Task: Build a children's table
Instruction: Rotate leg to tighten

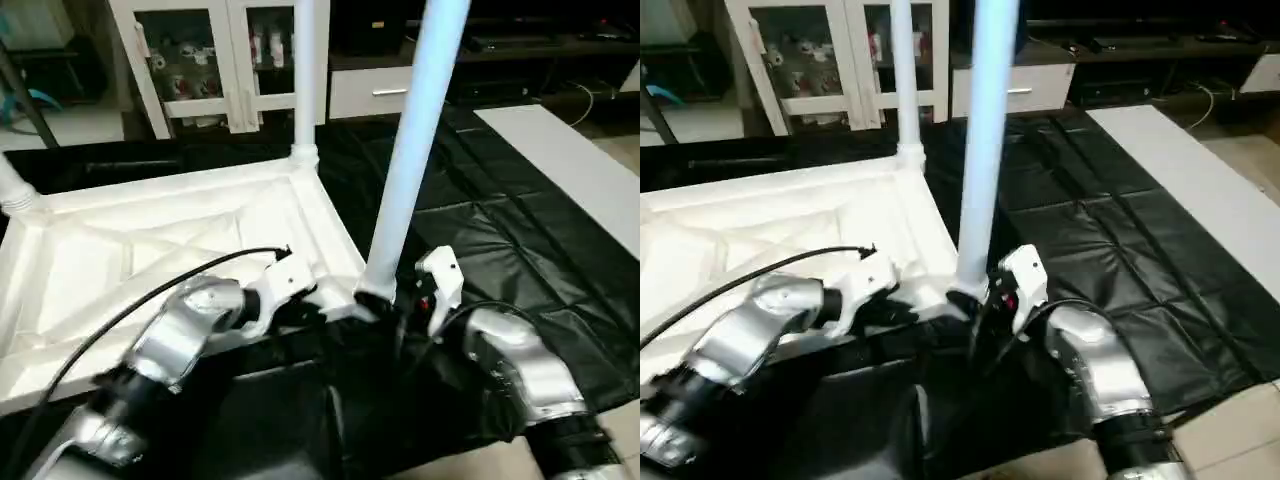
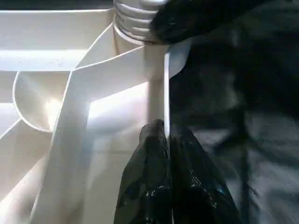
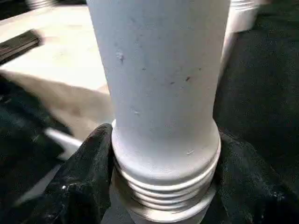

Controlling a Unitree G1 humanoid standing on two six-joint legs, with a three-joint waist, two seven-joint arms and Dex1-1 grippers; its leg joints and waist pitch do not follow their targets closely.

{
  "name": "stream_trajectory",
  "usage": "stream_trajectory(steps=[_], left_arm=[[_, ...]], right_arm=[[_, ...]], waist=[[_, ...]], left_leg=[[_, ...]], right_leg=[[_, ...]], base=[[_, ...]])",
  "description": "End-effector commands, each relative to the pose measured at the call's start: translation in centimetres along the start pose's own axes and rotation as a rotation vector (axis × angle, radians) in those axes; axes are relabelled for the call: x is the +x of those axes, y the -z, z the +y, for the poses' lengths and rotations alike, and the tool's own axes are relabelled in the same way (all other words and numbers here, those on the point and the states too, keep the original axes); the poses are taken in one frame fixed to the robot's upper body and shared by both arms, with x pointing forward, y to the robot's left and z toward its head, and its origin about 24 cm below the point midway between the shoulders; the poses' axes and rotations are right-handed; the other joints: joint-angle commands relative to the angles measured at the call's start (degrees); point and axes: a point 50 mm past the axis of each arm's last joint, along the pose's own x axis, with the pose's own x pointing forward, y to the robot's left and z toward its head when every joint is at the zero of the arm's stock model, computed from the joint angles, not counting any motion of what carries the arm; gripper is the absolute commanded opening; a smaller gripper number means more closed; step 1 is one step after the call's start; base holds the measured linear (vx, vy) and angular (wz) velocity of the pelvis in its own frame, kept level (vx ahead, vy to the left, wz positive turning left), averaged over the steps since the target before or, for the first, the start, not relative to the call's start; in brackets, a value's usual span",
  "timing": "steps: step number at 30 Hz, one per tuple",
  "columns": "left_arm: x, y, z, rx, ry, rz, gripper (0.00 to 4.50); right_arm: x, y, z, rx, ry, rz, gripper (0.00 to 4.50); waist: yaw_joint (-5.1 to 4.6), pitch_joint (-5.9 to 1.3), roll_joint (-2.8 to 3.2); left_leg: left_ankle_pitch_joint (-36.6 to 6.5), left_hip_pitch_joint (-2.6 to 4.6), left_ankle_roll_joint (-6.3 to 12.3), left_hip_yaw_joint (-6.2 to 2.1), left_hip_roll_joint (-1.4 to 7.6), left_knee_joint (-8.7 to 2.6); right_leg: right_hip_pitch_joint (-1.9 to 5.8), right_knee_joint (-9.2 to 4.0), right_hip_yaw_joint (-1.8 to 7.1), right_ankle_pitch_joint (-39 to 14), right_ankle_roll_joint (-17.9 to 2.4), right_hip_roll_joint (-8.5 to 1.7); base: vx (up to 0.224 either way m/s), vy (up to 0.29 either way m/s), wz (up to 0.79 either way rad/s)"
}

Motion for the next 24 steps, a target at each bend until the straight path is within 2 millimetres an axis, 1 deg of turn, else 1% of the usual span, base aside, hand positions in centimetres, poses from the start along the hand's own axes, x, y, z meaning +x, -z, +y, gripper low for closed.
stream_trajectory(steps=[1, 2, 3, 4, 5, 6, 7, 8, 9, 10, 11, 12, 13, 14, 15, 16, 17, 18, 19, 20, 21, 22, 23, 24], left_arm=[[2.4, -0.9, -1.1, -0.003, 0.003, -0.018, 0.0], [2.8, -1.1, -1.0, -0.011, -0.022, -0.018, 0.0], [3.1, -1.2, -0.8, -0.018, -0.044, -0.016, 0.0], [3.5, -1.4, -0.6, -0.03, -0.077, -0.01, 0.0], [3.8, -1.5, -0.2, -0.044, -0.119, 0.002, 0.0], [4.0, -1.5, -0.1, -0.05, -0.142, 0.009, 0.0], [4.4, -1.6, 0.5, -0.056, -0.211, 0.03, 0.0], [4.5, -1.7, 0.7, -0.053, -0.233, 0.036, 0.0], [4.6, -1.9, 0.9, -0.063, -0.259, 0.029, 0.0], [4.7, -2.0, 1.1, -0.071, -0.279, 0.023, 0.0], [4.7, -2.0, 1.1, -0.071, -0.279, 0.023, 0.0], [4.9, -2.1, 1.4, -0.08, -0.316, 0.022, 0.0], [4.9, -2.1, 1.5, -0.079, -0.333, 0.022, 0.0], [4.9, -2.1, 1.5, -0.078, -0.336, 0.022, 0.0], [4.9, -2.0, 1.6, -0.087, -0.344, 0.015, 0.0], [4.8, -2.0, 1.6, -0.088, -0.34, 0.003, 0.0], [4.8, -1.9, 1.5, -0.088, -0.332, -0.001, 0.0], [4.8, -1.9, 1.5, -0.085, -0.326, -0.003, 0.0], [4.7, -1.9, 1.3, -0.073, -0.306, -0.006, 0.0], [4.6, -1.9, 1.2, -0.068, -0.299, -0.008, 0.0], [4.5, -1.9, 1.1, -0.062, -0.278, -0.011, 0.0], [4.5, -1.9, 1.0, -0.059, -0.264, -0.012, 0.0], [4.3, -1.7, 0.8, -0.052, -0.249, -0.008, 0.0], [4.2, -1.6, 0.8, -0.049, -0.245, -0.007, 0.0]], right_arm=[[2.4, -1.2, 1.1, 0.029, 0.065, -0.075, 2.77], [2.9, -1.0, 1.2, 0.024, 0.102, -0.058, 2.77], [3.3, -0.8, 1.3, 0.018, 0.128, -0.04, 2.77], [3.9, -0.5, 1.4, 0.012, 0.183, -0.015, 2.77], [4.5, -0.2, 1.5, 0.011, 0.225, 0.013, 2.76], [4.7, 0.0, 1.6, 0.008, 0.245, 0.027, 2.76], [5.4, 0.4, 1.8, -0.008, 0.304, 0.064, 2.76], [5.6, 0.5, 1.8, -0.015, 0.323, 0.072, 2.76], [5.8, 0.6, 2.0, 0.002, 0.331, 0.071, 2.76], [6.0, 0.7, 2.0, 0.016, 0.341, 0.067, 2.75], [6.0, 0.7, 2.0, 0.016, 0.341, 0.067, 2.75], [6.3, 0.8, 2.4, 0.013, 0.338, 0.061, 2.75], [6.5, 0.8, 2.6, 0.006, 0.338, 0.054, 2.75], [6.5, 0.8, 2.6, 0.004, 0.339, 0.053, 2.75], [6.6, 0.7, 2.8, -0.002, 0.33, 0.038, 2.74], [6.7, 0.3, 2.7, 0.001, 0.329, 0.006, 2.74], [6.7, 0.0, 2.6, 0.005, 0.333, -0.008, 2.74], [6.6, -0.1, 2.5, 0.005, 0.333, -0.015, 2.74], [6.4, -0.3, 2.4, 0.003, 0.311, -0.034, 2.74], [6.3, -0.4, 2.5, 0.002, 0.297, -0.042, 3.3], [6.1, -0.5, 2.5, 0.008, 0.269, -0.056, 3.44], [5.9, -0.6, 2.6, 0.012, 0.253, -0.066, 3.46], [5.5, -0.7, 2.5, 0.002, 0.24, -0.076, 3.53], [5.4, -0.7, 2.5, 0.0, 0.236, -0.077, 3.53]], waist=[[-0.19, -3.23, -0.16], [-0.46, -3.22, -0.27], [-0.53, -3.2, -0.27], [-0.5, -3.15, -0.09], [-0.73, -3.11, -0.17], [-1.02, -3.1, 0.15], [-1.14, -3.14, 0.31], [-1.11, -3.17, 0.48], [-1.04, -3.21, 0.12], [-0.96, -3.22, -0.17], [-0.87, -3.2, 0.02], [-0.88, -3.18, -0.2], [-0.77, -3.18, -0.08], [-0.71, -3.13, -0.09], [-0.72, -3.11, -0.06], [-0.84, -3.08, 0.09], [-0.9, -3.11, 0.47], [-0.98, -3.08, 0.31], [-0.96, -3.16, 0.57], [-1.03, -3.21, 0.39], [-0.97, -3.26, 0.38], [-0.88, -3.34, 0.4], [-0.92, -3.31, 0.28], [-0.89, -3.33, 0.28]], left_leg=[[-23.7, 2.07, -3.25, -2.14, 3.16, -5.28], [-25.2, 2.24, -3.75, -2.4, 3.04, -5.28], [-25.5, 2.2, -3.68, -2.46, 3.03, -5.31], [-25.9, 2.31, -3.49, -2.45, 3.11, -5.3], [-26.2, 2.31, -3.41, -2.35, 3.01, -5.25], [-26.8, 2.28, -3.73, -2.44, 2.89, -5.33], [-27.4, 2.34, -4.0, -2.5, 2.85, -5.3], [-28.4, 2.69, -4.22, -2.54, 2.8, -5.19], [-28.6, 2.56, -3.81, -2.59, 2.78, -5.17], [-28.4, 2.47, -3.49, -2.56, 2.79, -5.16], [-28.6, 2.58, -3.11, -2.55, 2.8, -5.13], [-28.5, 2.44, -2.91, -2.56, 2.84, -5.19], [-28.3, 2.44, -2.81, -2.57, 2.88, -5.21], [-29.1, 2.65, -2.77, -2.51, 2.86, -5.17], [-29.5, 2.68, -2.76, -2.55, 2.85, -5.2], [-30.1, 2.54, -2.8, -2.71, 2.88, -5.36], [-30.8, 2.6, -2.97, -2.79, 2.88, -5.43], [-31.1, 2.59, -3.01, -2.76, 2.9, -5.48], [-31.2, 2.57, -3.08, -2.85, 2.87, -5.55], [-30.8, 2.37, -2.91, -2.82, 2.94, -5.63], [-30.2, 2.27, -2.77, -2.82, 2.98, -5.66], [-29.0, 2.11, -2.31, -2.73, 3.07, -5.69], [-28.2, 1.89, -1.8, -2.58, 3.04, -5.67], [-27.8, 1.79, -1.59, -2.6, 3.07, -5.71]], right_leg=[[0.37, -4.04, 0.96, -21.1, -10.6, -2.34], [0.47, -4.22, 0.79, -23.2, -10.3, -2.4], [0.52, -4.29, 0.78, -23.6, -10.2, -2.44], [0.4, -4.49, 0.84, -24.0, -9.7, -2.49], [0.18, -4.58, 0.85, -24.3, -9.7, -2.36], [0.24, -4.68, 0.73, -24.7, -9.5, -2.25], [0.23, -4.74, 0.66, -24.8, -9.4, -2.23], [-0.04, -4.88, 0.62, -25.5, -9.2, -2.25], [0.21, -4.97, 0.59, -25.7, -8.9, -2.35], [0.23, -5.09, 0.58, -25.9, -8.7, -2.38], [0.13, -5.18, 0.61, -26.2, -8.5, -2.42], [0.2, -5.16, 0.57, -26.1, -8.4, -2.37], [0.12, -5.17, 0.58, -26.1, -8.4, -2.43], [-0.14, -5.37, 0.57, -26.7, -8.1, -2.34], [-0.13, -5.39, 0.52, -27.1, -8.0, -2.35], [0.04, -5.36, 0.41, -27.6, -7.8, -2.37], [-0.01, -5.37, 0.4, -27.7, -7.6, -2.34], [-0.08, -5.51, 0.38, -27.7, -7.5, -2.29], [0.06, -5.38, 0.35, -27.1, -7.6, -2.27], [0.18, -5.29, 0.4, -25.9, -7.9, -2.3], [0.31, -5.19, 0.44, -25.2, -8.0, -2.32], [0.43, -5.0, 0.58, -23.5, -8.4, -2.36], [0.56, -4.97, 0.62, -22.5, -8.7, -2.3], [0.7, -4.9, 0.66, -22.3, -8.8, -2.4]], base=[[0.0, 0.0, 0.0], [0.0, 0.0, 0.0], [0.0, 0.0, 0.0], [0.0, 0.0, 0.0], [0.0, 0.0, 0.0], [0.0, 0.0, 0.0], [0.0, 0.0, 0.0], [0.0, 0.0, 0.0], [0.0, 0.0, 0.0], [0.0, 0.0, 0.0], [0.0, 0.0, 0.0], [0.0, 0.0, 0.0], [0.0, 0.0, 0.0], [0.0, 0.0, 0.0], [0.0, 0.0, 0.0], [0.0, 0.0, 0.0], [0.0, 0.0, 0.0], [0.0, 0.0, 0.0], [0.0, 0.0, 0.0], [0.0, 0.0, 0.0], [0.0, 0.0, 0.0], [0.0, 0.0, 0.0], [0.0, 0.0, 0.0], [0.0, 0.0, 0.0]])
